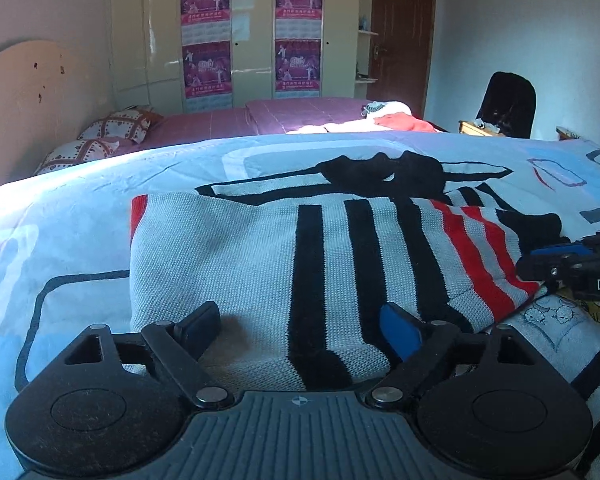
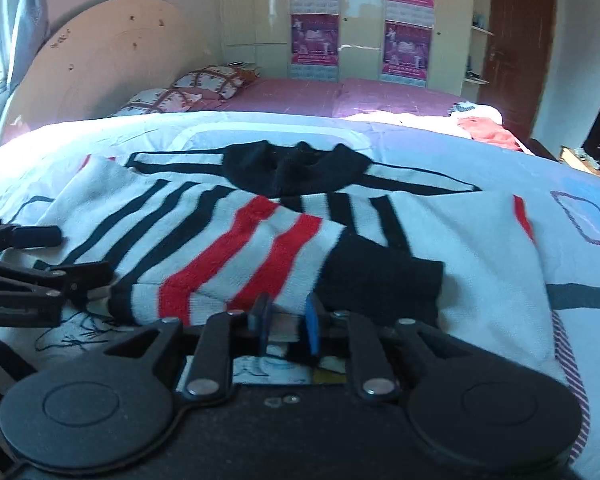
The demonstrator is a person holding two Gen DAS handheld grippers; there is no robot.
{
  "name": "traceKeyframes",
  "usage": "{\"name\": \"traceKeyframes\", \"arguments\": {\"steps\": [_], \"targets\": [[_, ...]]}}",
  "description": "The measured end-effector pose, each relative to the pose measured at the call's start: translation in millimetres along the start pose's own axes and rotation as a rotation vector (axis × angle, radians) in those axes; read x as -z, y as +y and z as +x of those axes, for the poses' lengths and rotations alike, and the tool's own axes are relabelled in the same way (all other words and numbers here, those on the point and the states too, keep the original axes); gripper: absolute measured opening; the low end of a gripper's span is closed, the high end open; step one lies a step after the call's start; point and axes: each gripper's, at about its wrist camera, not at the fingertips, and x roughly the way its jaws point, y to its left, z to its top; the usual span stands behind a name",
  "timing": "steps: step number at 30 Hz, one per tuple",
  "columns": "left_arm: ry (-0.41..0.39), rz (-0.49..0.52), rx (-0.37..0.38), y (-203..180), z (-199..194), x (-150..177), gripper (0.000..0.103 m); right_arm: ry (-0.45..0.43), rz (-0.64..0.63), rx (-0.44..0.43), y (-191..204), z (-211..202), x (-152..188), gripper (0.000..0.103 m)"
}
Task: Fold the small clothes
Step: 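Press the folded sleeves flat with the right gripper while the left gripper moves to the hem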
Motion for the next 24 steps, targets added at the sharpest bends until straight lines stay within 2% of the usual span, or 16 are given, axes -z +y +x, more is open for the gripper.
{"name": "traceKeyframes", "arguments": {"steps": [4, 8, 10, 11, 14, 19, 21, 22, 24], "targets": [[-0.003, -0.027, -0.013, 15, -4, 3, 0.087, -0.003, 0.092, 0.048, -38, -6, 11, 0.015], [0.022, -0.013, -0.001, 19, -8, -1, 0.087, 0.032, 0.093, 0.027, -42, -6, 4, 0.015], [0.008, -0.015, -0.014, 25, -29, 1, 0.087, 0.020, 0.162, -0.006, -50, -21, -1, 0.022], [-0.002, -0.022, -0.018, 29, -41, 5, 0.087, -0.021, 0.203, -0.019, -56, -35, 1, 0.024], [0.022, -0.091, -0.024, 50, -77, 32, 0.087, -0.048, 0.315, -0.062, -81, -71, 20, 0.024], [0.068, -0.223, -0.003, 66, -143, 88, 0.087, -0.027, 0.422, -0.073, -119, -135, 82, 0.029], [0.081, -0.289, 0.029, 64, -166, 107, 0.075, -0.011, 0.462, -0.098, -131, -158, 109, 0.034], [0.090, -0.326, 0.052, 62, -174, 116, 0.064, -0.008, 0.481, -0.108, -134, -171, 124, 0.036], [0.110, -0.397, 0.094, 57, -187, 133, 0.059, 0.013, 0.525, -0.134, -141, -190, 149, 0.045]]}}
